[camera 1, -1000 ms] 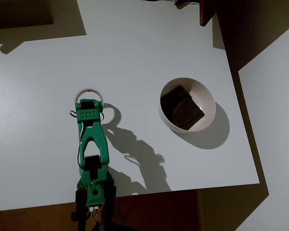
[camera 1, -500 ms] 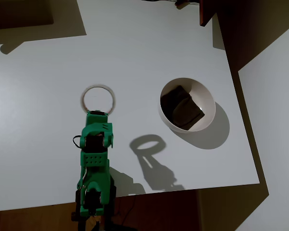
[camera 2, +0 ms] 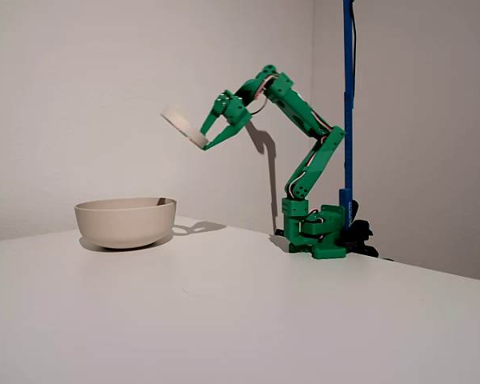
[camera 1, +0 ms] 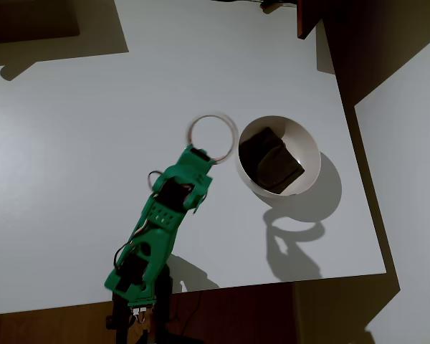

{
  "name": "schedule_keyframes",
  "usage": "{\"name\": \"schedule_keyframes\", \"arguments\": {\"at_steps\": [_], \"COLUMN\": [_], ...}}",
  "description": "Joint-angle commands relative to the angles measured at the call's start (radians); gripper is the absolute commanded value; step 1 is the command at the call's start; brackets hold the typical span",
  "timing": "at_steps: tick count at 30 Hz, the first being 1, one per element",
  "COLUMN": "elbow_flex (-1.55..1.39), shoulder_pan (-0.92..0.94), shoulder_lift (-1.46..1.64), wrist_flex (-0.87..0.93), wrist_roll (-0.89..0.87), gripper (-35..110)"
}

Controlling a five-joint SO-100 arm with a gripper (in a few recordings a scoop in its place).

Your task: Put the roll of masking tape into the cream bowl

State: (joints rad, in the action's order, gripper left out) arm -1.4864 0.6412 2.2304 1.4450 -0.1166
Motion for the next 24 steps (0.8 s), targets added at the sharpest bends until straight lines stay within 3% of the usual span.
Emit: {"name": "schedule_keyframes", "arguments": {"at_steps": [1,6,24], "elbow_flex": [0.288,0.630,1.040], "shoulder_pan": [0.120,0.213,0.379], "shoulder_lift": [-0.225,-0.565,-1.112], "wrist_flex": [-0.005,0.055,-0.061], "wrist_roll": [-0.031,-0.043,-0.031], "gripper": [-8,-8,-8]}}
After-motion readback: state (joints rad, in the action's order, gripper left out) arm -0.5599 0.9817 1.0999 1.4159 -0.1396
